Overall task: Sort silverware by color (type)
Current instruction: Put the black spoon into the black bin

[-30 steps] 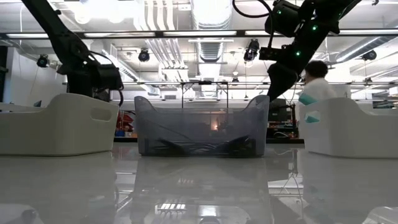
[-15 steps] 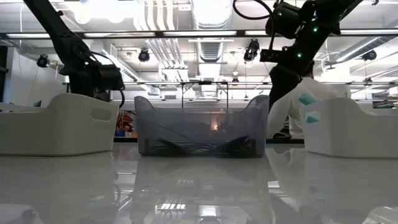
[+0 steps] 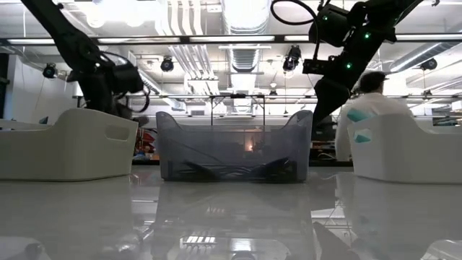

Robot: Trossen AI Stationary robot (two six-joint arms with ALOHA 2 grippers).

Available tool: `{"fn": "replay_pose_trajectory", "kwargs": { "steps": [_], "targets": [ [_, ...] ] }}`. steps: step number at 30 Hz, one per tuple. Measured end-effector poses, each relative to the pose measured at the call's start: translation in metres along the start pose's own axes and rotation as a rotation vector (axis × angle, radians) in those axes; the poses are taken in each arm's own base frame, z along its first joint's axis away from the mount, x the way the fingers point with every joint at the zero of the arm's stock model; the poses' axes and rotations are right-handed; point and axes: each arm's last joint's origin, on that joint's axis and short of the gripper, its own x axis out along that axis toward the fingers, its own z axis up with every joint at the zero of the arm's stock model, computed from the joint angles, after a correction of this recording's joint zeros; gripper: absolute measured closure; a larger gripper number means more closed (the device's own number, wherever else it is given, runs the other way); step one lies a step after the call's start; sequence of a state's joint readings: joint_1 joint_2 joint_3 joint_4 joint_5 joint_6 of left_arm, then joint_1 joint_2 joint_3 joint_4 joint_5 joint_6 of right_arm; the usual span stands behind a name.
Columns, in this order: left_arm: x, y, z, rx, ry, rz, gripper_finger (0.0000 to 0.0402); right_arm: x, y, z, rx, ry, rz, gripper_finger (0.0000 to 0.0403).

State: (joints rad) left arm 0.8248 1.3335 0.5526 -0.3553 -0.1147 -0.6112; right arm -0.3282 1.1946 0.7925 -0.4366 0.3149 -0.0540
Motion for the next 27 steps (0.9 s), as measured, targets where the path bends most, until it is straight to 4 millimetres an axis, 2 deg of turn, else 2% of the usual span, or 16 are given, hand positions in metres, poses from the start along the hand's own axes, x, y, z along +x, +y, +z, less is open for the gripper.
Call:
{"fn": "replay_pose_trajectory", "kwargs": {
  "steps": [7, 13, 20, 27],
  "targets": [
    [-0.020, -0.021, 0.001, 0.128, -0.086, -0.219, 0.0391, 0.000, 0.000, 0.000, -0.003, 0.000, 0.000, 0.0216],
    [-0.035, -0.055, -0.008, 0.270, -0.150, -0.478, 0.0391, 0.000, 0.000, 0.000, -0.003, 0.000, 0.000, 0.0216],
    [-0.061, -0.106, -0.037, 0.446, -0.226, -0.844, 0.0391, 0.000, 0.000, 0.000, -0.001, -0.001, 0.000, 0.0216],
    [-0.085, -0.139, -0.081, 0.582, -0.236, -1.084, 0.0391, 0.000, 0.000, 0.000, 0.004, 0.000, 0.000, 0.0216]
  ]
}}
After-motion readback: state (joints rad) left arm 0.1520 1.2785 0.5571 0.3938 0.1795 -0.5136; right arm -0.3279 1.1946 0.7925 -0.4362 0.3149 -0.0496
